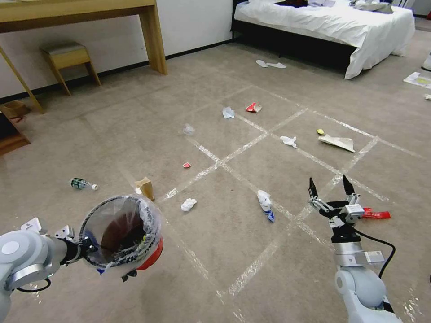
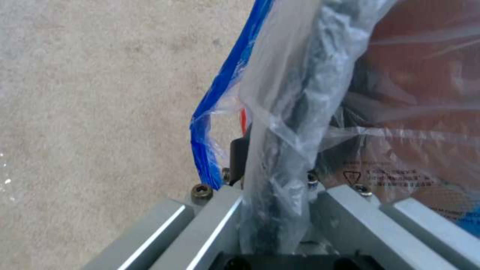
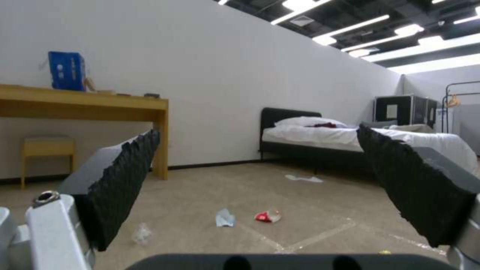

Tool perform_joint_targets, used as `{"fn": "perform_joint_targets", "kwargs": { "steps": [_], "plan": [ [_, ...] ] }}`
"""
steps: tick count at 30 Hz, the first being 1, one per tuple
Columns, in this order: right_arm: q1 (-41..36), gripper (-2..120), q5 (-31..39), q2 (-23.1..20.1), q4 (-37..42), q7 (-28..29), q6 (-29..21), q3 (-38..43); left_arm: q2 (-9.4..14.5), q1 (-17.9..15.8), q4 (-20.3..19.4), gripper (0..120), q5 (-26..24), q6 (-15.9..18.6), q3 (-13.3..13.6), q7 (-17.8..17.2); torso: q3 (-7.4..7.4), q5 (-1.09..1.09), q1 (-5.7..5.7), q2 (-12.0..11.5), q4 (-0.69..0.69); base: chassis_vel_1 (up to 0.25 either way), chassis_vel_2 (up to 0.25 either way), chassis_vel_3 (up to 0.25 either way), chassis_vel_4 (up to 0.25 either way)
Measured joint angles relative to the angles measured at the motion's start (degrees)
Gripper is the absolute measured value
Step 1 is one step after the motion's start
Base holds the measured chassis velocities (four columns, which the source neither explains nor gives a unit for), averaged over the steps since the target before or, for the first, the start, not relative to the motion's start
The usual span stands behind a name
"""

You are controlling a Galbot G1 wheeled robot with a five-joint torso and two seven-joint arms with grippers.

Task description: Pick up the trash bin and place the garbage on the floor into it.

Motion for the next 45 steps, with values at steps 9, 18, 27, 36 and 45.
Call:
{"fn": "perform_joint_targets", "kwargs": {
  "steps": [9, 18, 27, 36, 45],
  "plan": [
    [0.0, 100, 0.5, 0.0, 0.0, -0.8, -0.1, 0.2, 0.0, -0.1, -0.1, 0, 0.1, -0.2, 0.2, 0.1, 0.0, 0.0, 0.0, 0.0, 0.0, -0.072, 0.078, 0.079, -0.079],
    [-0.1, 100, 0.6, 0.1, -0.2, -1.4, -0.1, 0.2, -0.1, 0.2, -0.2, 0, 0.7, -0.3, 0.3, 0.5, 0.0, 0.0, 0.0, 0.0, 0.01, -0.085, 0.099, 0.093, -0.095],
    [0.1, 100, 0.5, 0.1, -0.5, -1.4, -0.1, 0.2, 0.0, 0.2, -0.2, 0, 0.8, -0.3, 0.4, 0.8, 0.0, 0.0, 0.0, 0.0, 0.0, -0.117, 0.103, 0.111, -0.101],
    [0.3, 100, 0.6, 0.0, -0.8, -1.5, -0.1, 0.2, 0.0, 0.0, -0.1, 0, 0.9, -0.4, 0.6, 0.8, 0.0, 0.01, 0.0, 0.0, 0.02, -0.091, 0.121, 0.1, -0.108],
    [0.2, 100, 0.7, 0.0, -0.8, -1.4, 0.1, 0.2, -0.2, 0.3, -0.1, 0, 1.5, -0.6, 0.6, 1.1, 0.0, 0.0, 0.0, 0.0, 0.0, -0.104, 0.1, 0.099, -0.098]
  ]
}}
